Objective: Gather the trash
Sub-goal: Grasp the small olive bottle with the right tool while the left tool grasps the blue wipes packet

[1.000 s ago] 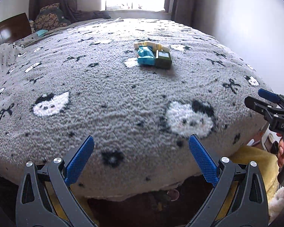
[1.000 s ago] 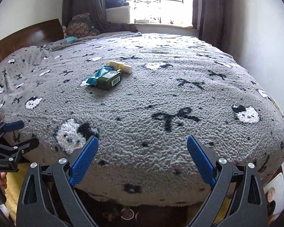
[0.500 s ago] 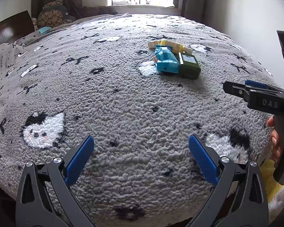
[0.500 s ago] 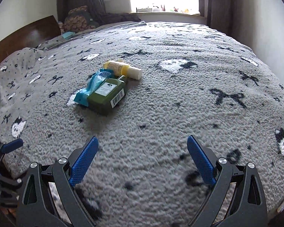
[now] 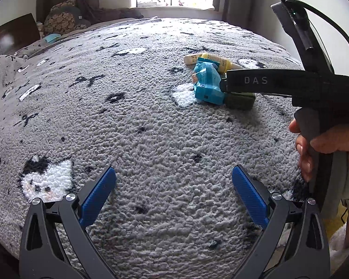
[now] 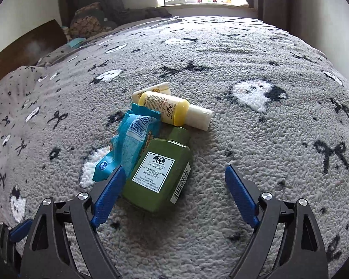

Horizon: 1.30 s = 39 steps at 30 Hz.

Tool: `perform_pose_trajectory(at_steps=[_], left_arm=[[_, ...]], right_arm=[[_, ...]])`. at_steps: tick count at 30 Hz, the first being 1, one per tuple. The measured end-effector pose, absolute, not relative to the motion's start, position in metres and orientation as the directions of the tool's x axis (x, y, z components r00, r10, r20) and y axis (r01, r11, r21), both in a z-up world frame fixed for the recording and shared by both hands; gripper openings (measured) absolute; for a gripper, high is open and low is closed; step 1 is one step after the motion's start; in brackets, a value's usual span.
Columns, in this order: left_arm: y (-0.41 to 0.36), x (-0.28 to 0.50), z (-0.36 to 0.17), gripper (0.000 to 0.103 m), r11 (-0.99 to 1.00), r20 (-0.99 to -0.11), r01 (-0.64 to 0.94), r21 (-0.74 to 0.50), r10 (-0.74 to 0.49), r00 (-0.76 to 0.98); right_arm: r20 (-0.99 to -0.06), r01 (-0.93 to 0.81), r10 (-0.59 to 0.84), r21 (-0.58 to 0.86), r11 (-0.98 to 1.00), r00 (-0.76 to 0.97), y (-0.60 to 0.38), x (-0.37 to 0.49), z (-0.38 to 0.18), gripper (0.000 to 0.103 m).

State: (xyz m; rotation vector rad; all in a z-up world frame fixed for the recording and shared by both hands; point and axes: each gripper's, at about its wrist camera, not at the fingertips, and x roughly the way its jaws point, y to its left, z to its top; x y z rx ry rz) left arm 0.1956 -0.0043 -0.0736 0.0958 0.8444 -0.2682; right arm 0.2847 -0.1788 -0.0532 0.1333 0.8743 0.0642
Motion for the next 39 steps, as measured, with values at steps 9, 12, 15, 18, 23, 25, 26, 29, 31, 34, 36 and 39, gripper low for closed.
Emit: perform_pose_trajectory(at_steps=[9, 12, 15, 18, 23, 25, 26, 29, 31, 34, 36, 39], left_arm=[[-0.007, 0.209, -0.074, 0.095, 0.965, -0.751, 0.262, -0.031, -0.195, 0.631], [-0.012, 0.216, -0.073, 0.095, 0.964, -0.75, 0.265, -0.029, -0.196, 0.632], [-0.02, 0.229, -0.07, 0.095, 0.964, -0.746, 0.264, -0.029, -0.197, 0.636], [-0.031, 0.243, -0.068, 0.095, 0.963, -0.745, 0.267, -0.033, -0.201, 0.636], [-0.057, 0.275, -0.063, 0.094, 0.957, -0.747, 0.289, -0.039, -0.22, 0.628], [-0.067, 0.286, -0.061, 0.094, 0.953, -0.746, 0.299, -0.045, -0.232, 0.625], [-0.072, 0.293, -0.061, 0.092, 0.953, -0.745, 0.3, -0.051, -0.236, 0.624], [-0.08, 0.31, -0.066, 0.082, 0.955, -0.753, 0.288, -0.07, -0.24, 0.613], [-0.082, 0.32, -0.071, 0.072, 0.958, -0.767, 0.274, -0.081, -0.235, 0.597], [-0.082, 0.328, -0.078, 0.06, 0.963, -0.779, 0.258, -0.075, -0.218, 0.588], [-0.081, 0.326, -0.076, 0.041, 0.962, -0.774, 0.264, -0.071, -0.22, 0.594], [-0.081, 0.32, -0.073, 0.038, 0.957, -0.774, 0.283, -0.06, -0.224, 0.593]], right_arm=[[-0.767, -0.053, 0.171, 0.176, 0.983, 0.618, -0.174, 0.299, -0.052, 0.054], [-0.753, -0.064, 0.183, 0.184, 0.981, 0.632, -0.184, 0.289, -0.046, 0.052], [-0.727, -0.048, 0.176, 0.194, 0.98, 0.663, -0.204, 0.279, -0.033, 0.052], [-0.714, -0.031, 0.165, 0.197, 0.98, 0.681, -0.224, 0.271, -0.023, 0.052], [-0.695, -0.029, 0.154, 0.189, 0.982, 0.703, -0.246, 0.256, -0.012, 0.052], [-0.692, -0.034, 0.158, 0.19, 0.981, 0.704, -0.252, 0.25, -0.012, 0.052], [-0.691, -0.037, 0.159, 0.188, 0.981, 0.705, -0.254, 0.246, -0.013, 0.052], [-0.688, -0.045, 0.16, 0.182, 0.982, 0.708, -0.26, 0.235, -0.015, 0.052], [-0.685, -0.052, 0.154, 0.167, 0.985, 0.712, -0.261, 0.228, -0.016, 0.052], [-0.68, -0.057, 0.132, 0.132, 0.99, 0.721, -0.262, 0.214, -0.017, 0.052], [-0.68, -0.061, 0.126, 0.12, 0.991, 0.722, -0.262, 0.208, -0.019, 0.052], [-0.681, -0.068, 0.125, 0.11, 0.992, 0.721, -0.262, 0.2, -0.02, 0.052]])
